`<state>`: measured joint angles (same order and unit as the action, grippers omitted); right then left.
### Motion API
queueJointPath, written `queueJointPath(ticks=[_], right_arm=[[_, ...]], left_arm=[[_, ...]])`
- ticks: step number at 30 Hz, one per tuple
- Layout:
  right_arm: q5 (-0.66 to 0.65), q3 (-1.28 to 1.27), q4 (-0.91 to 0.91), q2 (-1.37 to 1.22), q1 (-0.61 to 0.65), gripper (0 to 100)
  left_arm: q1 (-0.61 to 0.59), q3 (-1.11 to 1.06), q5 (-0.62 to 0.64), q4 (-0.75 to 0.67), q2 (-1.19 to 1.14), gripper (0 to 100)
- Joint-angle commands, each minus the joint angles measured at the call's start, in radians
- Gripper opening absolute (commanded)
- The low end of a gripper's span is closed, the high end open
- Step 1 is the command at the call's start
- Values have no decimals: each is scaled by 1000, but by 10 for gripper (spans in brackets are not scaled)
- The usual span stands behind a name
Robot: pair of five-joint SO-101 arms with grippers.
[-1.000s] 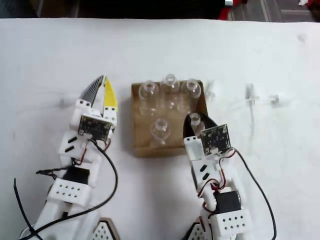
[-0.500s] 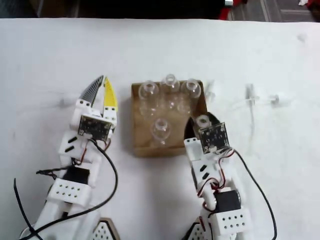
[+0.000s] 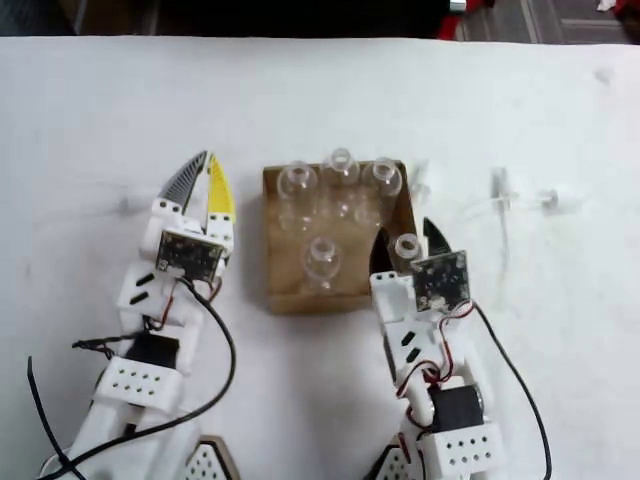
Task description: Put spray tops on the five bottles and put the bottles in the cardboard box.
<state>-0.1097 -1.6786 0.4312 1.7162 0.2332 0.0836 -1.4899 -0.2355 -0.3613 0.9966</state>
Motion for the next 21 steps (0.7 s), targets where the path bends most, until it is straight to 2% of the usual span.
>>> queueJointPath(ticks=[1, 3, 6, 11, 16, 21], right_arm=[[54, 63, 91, 97, -8, 255], [60, 140, 191, 84, -33, 297], [189, 244, 286, 71, -130, 314], [319, 292, 292, 62, -363, 310], [344, 295, 278, 62, -476, 226], [344, 267, 148, 12, -573, 120]], left_arm=[[16, 11, -9, -18, 16, 32], [16, 11, -9, -18, 16, 32], [16, 11, -9, -18, 16, 32], [18, 11, -9, -18, 15, 32], [19, 11, -9, -17, 15, 32], [19, 11, -9, -17, 15, 32]])
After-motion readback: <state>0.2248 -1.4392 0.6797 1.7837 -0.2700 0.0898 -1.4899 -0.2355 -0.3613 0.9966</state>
